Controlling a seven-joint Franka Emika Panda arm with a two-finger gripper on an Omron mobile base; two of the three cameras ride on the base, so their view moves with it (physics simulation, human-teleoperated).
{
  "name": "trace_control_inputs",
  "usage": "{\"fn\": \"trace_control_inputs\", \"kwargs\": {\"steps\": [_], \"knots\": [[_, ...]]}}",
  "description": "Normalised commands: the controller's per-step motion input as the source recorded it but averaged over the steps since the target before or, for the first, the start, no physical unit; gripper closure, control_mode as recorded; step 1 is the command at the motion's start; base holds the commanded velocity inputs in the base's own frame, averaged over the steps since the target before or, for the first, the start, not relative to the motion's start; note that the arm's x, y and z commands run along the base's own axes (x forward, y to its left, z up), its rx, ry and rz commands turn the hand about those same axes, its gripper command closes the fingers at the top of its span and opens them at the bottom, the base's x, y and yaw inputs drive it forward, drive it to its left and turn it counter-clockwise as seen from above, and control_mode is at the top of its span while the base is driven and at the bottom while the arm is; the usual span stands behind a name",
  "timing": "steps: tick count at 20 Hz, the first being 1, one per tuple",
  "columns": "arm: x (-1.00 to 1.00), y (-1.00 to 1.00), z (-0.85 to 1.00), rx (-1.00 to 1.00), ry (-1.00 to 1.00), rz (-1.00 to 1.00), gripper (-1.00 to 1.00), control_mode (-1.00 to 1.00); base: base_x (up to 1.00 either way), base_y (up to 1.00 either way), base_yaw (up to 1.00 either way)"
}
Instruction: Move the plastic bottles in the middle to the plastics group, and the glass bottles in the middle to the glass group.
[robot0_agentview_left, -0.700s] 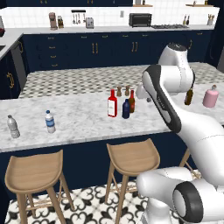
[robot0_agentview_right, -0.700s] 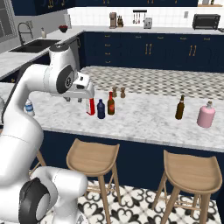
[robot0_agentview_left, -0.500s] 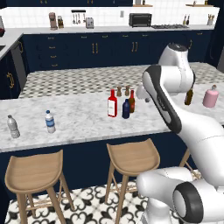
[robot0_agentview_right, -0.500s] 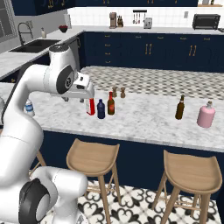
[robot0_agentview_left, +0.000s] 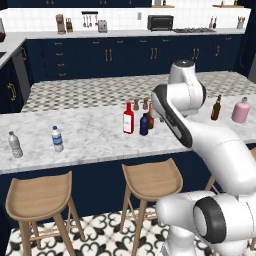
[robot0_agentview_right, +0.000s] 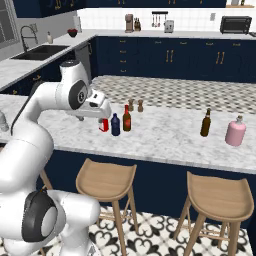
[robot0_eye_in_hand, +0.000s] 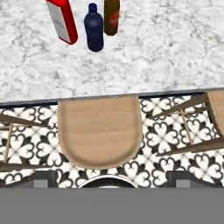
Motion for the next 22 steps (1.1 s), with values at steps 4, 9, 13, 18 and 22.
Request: {"fn": "trace_control_inputs", "kwargs": {"steps": [4, 9, 13, 18, 22], "knots": [[0.83, 0.00, -0.06, 0.01, 0.05, -0.31, -1.00, -1.00, 0.00, 0.00, 0.00], [0.74, -0.02, -0.04, 0.08, 0.01, -0.34, -1.00, -1.00, 0.00, 0.00, 0.00], [0.68, -0.06, -0.09, 0.23, 0.06, -0.28, -1.00, -1.00, 0.00, 0.00, 0.00], [0.57, -0.08, -0.18, 0.25, 0.05, -0.20, -1.00, -1.00, 0.00, 0.00, 0.00], [0.60, 0.00, -0.23, 0.07, 0.09, -0.21, -1.00, -1.00, 0.00, 0.00, 0.00]]}}
